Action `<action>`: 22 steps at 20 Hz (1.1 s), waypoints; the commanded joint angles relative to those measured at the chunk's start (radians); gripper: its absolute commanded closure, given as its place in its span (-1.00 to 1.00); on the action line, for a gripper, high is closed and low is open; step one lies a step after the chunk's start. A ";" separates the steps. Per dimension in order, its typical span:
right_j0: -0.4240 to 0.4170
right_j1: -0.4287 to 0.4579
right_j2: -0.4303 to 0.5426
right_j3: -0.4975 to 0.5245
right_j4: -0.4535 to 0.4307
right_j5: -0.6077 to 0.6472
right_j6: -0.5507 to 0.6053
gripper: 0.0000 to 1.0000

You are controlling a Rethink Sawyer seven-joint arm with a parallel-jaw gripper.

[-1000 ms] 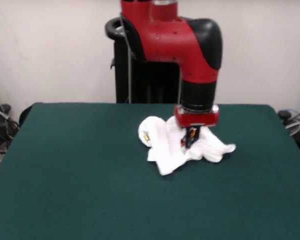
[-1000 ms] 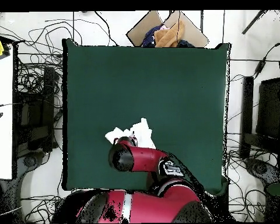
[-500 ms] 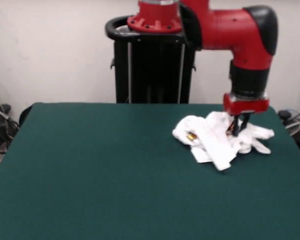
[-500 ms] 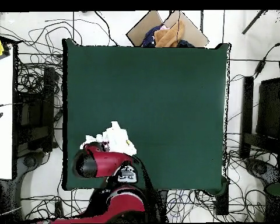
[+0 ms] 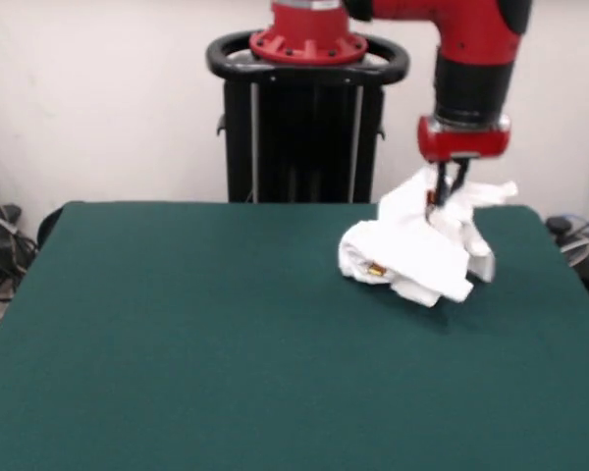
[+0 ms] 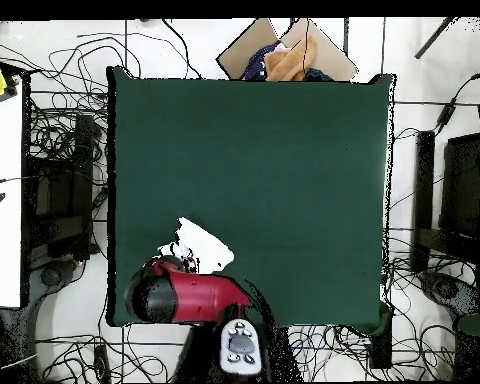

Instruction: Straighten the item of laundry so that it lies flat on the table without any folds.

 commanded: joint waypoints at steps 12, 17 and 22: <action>-0.411 -0.260 0.104 -0.099 -0.252 0.482 -0.245 1.00; -0.510 -0.252 0.176 -0.204 -0.310 0.595 -0.340 1.00; -0.591 -0.244 0.239 -0.317 -0.367 0.704 -0.432 1.00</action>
